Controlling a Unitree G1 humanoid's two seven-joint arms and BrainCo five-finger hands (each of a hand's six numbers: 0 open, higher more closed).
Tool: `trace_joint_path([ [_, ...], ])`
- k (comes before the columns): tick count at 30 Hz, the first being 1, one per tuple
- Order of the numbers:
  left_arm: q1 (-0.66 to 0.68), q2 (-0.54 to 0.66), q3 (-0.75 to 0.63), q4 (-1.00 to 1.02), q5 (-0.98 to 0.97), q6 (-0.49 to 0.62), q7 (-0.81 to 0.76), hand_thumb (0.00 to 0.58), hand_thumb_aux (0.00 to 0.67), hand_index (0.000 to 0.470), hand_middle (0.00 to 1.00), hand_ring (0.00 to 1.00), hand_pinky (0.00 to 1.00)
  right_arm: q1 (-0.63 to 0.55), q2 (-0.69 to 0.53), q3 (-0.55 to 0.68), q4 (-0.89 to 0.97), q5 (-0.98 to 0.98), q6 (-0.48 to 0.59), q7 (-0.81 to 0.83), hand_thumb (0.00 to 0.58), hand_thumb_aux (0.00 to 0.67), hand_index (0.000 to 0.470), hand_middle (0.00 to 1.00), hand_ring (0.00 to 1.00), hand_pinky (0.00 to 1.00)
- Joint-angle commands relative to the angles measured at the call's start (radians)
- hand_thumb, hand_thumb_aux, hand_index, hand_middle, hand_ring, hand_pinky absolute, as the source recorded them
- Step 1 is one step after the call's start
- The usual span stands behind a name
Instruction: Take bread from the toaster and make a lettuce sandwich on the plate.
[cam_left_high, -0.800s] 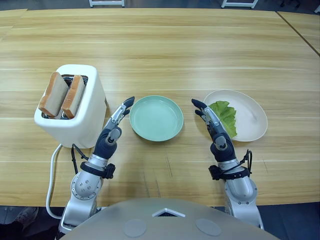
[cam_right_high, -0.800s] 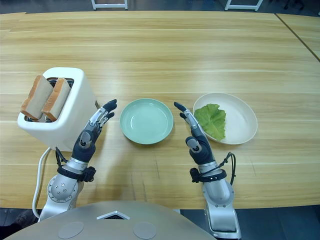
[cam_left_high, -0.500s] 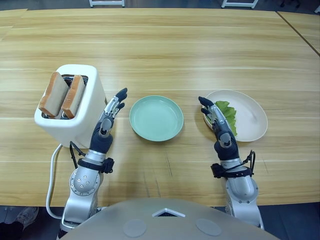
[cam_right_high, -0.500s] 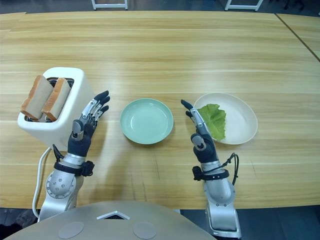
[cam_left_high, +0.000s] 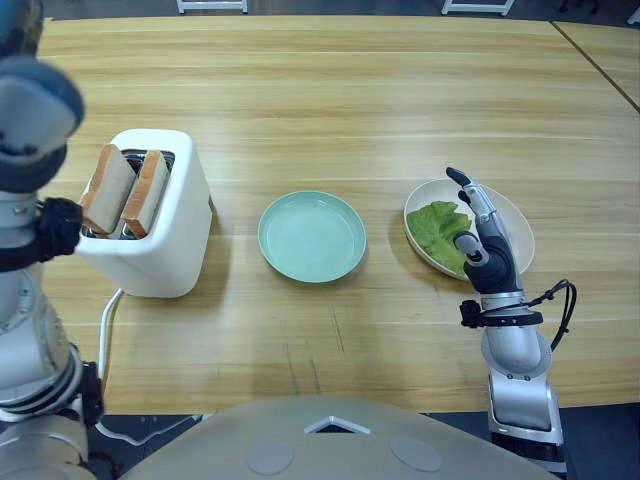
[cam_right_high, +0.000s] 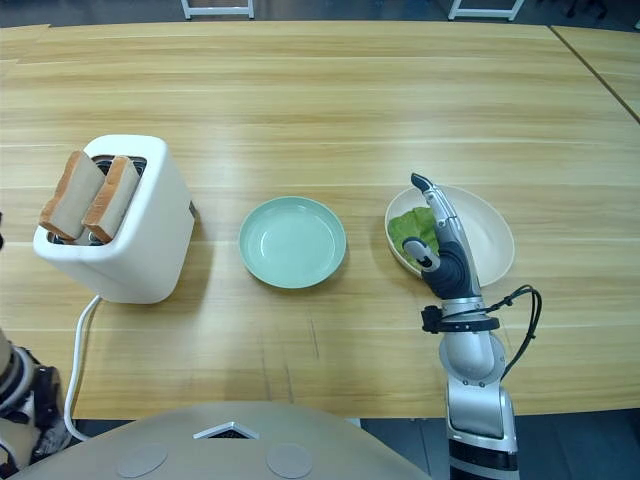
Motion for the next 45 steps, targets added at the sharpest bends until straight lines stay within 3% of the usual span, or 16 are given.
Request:
trace_joint_path([
  [1, 0.229, 0.234, -0.01, 0.215, 0.412, -0.005, -0.038, 0.0, 0.0, 0.0, 0.0, 0.0, 0.0, -0.004, -0.045, -0.019, 0.047, -0.089, -0.014, -0.022, 0.0, 0.0, 0.0, 0.0, 0.0, 0.0],
  [7, 0.499, 0.278, -0.062, 0.44, 0.712, 0.036, -0.079, 0.0, 0.0, 0.0, 0.0, 0.0, 0.0, -0.007, -0.091, -0.078, 0.105, -0.142, -0.016, -0.065, 0.0, 0.0, 0.0, 0.0, 0.0, 0.0],
  [20, 0.519, 0.168, -0.18, 0.442, 0.821, 0.034, -0.171, 0.058, 0.034, 0.024, 0.0, 0.0, 0.0, -0.028, -0.168, -0.122, 0.176, -0.172, -0.021, -0.074, 0.0, 0.0, 0.0, 0.0, 0.0, 0.0],
  [21, 0.514, 0.162, -0.185, 0.441, 0.827, 0.033, -0.176, 0.116, 0.071, 0.05, 0.0, 0.0, 0.0, -0.032, -0.183, -0.118, 0.197, -0.202, -0.017, -0.083, 0.0, 0.0, 0.0, 0.0, 0.0, 0.0],
  [22, 0.511, 0.158, -0.189, 0.44, 0.831, 0.031, -0.182, 0.366, 0.263, 0.184, 0.0, 0.0, 0.0, -0.039, -0.201, -0.11, 0.221, -0.242, -0.012, -0.093, 0.0, 0.0, 0.0, 0.0, 0.0, 0.0],
  [23, 0.509, 0.148, -0.19, 0.438, 0.831, 0.032, -0.183, 0.429, 0.328, 0.23, 0.0, 0.0, 0.0, -0.05, -0.226, -0.092, 0.257, -0.303, 0.0, -0.11, 0.0, 0.0, 0.0, 0.0, 0.0, 0.0],
  [24, 0.51, 0.14, -0.189, 0.434, 0.836, 0.035, -0.184, 0.553, 0.525, 0.369, 0.0, 0.0, 0.0, -0.066, -0.254, -0.067, 0.298, -0.375, 0.01, -0.133, 0.0, 0.0, 0.0, 0.0, 0.0, 0.0],
  [26, 0.5, 0.119, -0.182, 0.429, 0.839, 0.039, -0.175, 0.58, 0.67, 0.47, 0.0, 0.0, 0.0, -0.099, -0.303, -0.014, 0.375, -0.502, 0.037, -0.174, 0.0, 0.0, 0.0, 0.0, 0.0, 0.0],
  [28, 0.477, 0.093, -0.168, 0.412, 0.837, 0.041, -0.16, 0.58, 0.67, 0.47, 0.1, 0.1, 0.1, -0.145, -0.337, 0.044, 0.456, -0.601, 0.067, -0.215, 0.0, 0.0, 0.0, 0.0, 0.0, 0.0],
  [30, 0.455, 0.069, -0.147, 0.379, 0.832, 0.04, -0.146, 0.58, 0.67, 0.47, 1.0, 1.0, 1.0, -0.201, -0.366, 0.101, 0.553, -0.67, 0.09, -0.262, 0.083, 0.05, 0.035, 0.0, 0.0, 0.0],
  [31, 0.447, 0.058, -0.134, 0.36, 0.831, 0.039, -0.142, 0.58, 0.67, 0.47, 1.0, 1.0, 1.0, -0.229, -0.376, 0.125, 0.593, -0.695, 0.102, -0.278, 0.083, 0.05, 0.035, 0.0, 0.0, 0.0],
  [33, 0.424, 0.043, -0.102, 0.319, 0.824, 0.033, -0.133, 0.58, 0.67, 0.47, 1.0, 1.0, 1.0, -0.281, -0.393, 0.165, 0.671, -0.725, 0.128, -0.301, 0.255, 0.168, 0.118, 0.0, 0.0, 0.0],
  [35, 0.392, 0.033, -0.069, 0.277, 0.813, 0.024, -0.124, 0.58, 0.67, 0.47, 1.0, 1.0, 1.0, -0.335, -0.407, 0.209, 0.763, -0.741, 0.146, -0.31, 0.241, 0.158, 0.111, 0.0, 0.0, 0.0],
  [37, 0.354, 0.023, -0.037, 0.239, 0.795, 0.014, -0.115, 0.58, 0.67, 0.47, 1.0, 1.0, 1.0, -0.38, -0.416, 0.251, 0.837, -0.744, 0.152, -0.312, 0.352, 0.25, 0.175, 0.0, 0.0, 0.0],
  [41, 0.243, 0.023, 0.006, 0.194, 0.746, 0.001, -0.115, 0.58, 0.67, 0.47, 1.0, 1.0, 1.0, -0.42, -0.433, 0.298, 0.892, -0.715, 0.15, -0.319, 0.58, 0.67, 0.47, 0.0, 0.0, 0.0],
  [45, 0.112, 0.036, -0.002, 0.178, 0.716, -0.001, -0.138, 0.58, 0.67, 0.47, 1.0, 1.0, 1.0, -0.434, -0.455, 0.321, 0.885, -0.673, 0.13, -0.312, 0.58, 0.67, 0.47, 0.0, 0.0, 0.0],
])
